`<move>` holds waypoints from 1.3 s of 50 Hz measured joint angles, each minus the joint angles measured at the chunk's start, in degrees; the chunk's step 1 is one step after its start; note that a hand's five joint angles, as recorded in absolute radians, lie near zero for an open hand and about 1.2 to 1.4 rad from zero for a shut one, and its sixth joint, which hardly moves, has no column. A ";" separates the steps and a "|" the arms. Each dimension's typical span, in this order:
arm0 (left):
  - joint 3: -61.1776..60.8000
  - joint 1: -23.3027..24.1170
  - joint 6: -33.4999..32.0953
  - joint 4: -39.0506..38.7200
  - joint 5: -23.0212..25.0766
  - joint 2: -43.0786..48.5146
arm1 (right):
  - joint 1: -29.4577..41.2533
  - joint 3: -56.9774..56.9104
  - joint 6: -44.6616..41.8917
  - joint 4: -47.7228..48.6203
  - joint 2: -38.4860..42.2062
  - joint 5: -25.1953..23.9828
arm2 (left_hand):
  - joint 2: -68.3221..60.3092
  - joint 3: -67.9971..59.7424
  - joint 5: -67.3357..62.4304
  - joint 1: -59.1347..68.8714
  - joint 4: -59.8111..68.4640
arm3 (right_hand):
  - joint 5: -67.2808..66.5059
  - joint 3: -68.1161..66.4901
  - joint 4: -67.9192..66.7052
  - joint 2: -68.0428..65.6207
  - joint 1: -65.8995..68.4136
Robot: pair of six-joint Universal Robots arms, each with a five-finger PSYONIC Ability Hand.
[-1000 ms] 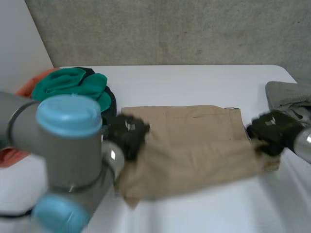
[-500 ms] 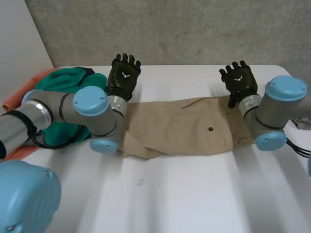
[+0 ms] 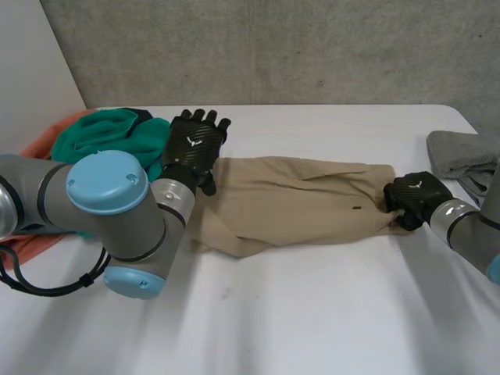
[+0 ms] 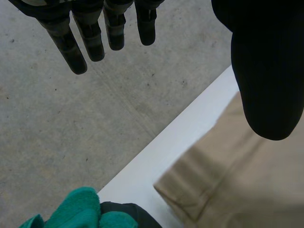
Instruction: Fold the laundry.
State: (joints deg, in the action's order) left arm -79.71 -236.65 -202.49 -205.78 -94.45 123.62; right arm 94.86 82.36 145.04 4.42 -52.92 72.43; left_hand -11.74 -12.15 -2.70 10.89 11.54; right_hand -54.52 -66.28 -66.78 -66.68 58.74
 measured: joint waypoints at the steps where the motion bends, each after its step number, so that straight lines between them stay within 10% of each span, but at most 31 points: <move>1: -0.04 0.03 0.01 0.01 0.00 -0.06 | -0.06 -0.01 -0.11 0.16 0.08 0.06 | 0.00 0.00 0.00 0.00 0.00 | -0.16 -0.22 -0.36 -0.16 0.36; 17: -7.46 0.13 0.60 0.18 -0.03 -11.44 | -2.61 0.47 -9.53 4.14 -8.92 4.82 | 0.00 0.00 0.00 0.00 0.00 | -2.27 -0.57 -1.86 -0.57 3.25; 29: -11.27 -0.63 4.25 0.14 -0.30 -16.28 | 23.24 3.36 -12.49 19.36 -8.23 -9.27 | 0.00 0.00 0.00 0.00 0.00 | -3.46 -0.57 -1.87 -1.03 4.48; 36: -10.33 -0.76 4.59 0.02 -0.42 -16.05 | 28.73 6.66 -12.41 23.34 -1.72 -17.79 | 0.00 0.00 0.00 0.00 0.00 | 41.81 42.95 43.42 44.12 -36.07; 42: -7.77 -0.44 4.56 -0.32 -0.28 -14.53 | 26.75 7.98 -6.74 22.36 -5.10 -16.30 | 0.00 0.00 0.00 0.00 0.00 | 51.57 53.96 54.44 54.11 -45.51; 54: 8.49 6.37 4.55 1.17 -0.49 -1.26 | 11.84 6.56 36.79 15.76 -19.72 -13.74 | 0.00 0.00 0.00 0.00 0.00 | 51.68 53.96 54.45 54.11 -45.51; 65: 22.20 10.48 5.61 14.57 -5.46 13.05 | 8.64 -13.24 32.25 -5.23 -2.97 -13.35 | 0.00 0.00 0.00 0.00 0.00 | 51.67 53.96 54.45 54.11 -45.51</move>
State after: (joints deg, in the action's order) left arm -57.51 -226.17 -196.88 -191.22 -99.91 136.66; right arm 103.50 69.12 177.29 -0.81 -55.89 59.08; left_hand -11.74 -12.15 -2.70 10.89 11.54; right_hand -2.84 -12.32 -12.33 -12.57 13.23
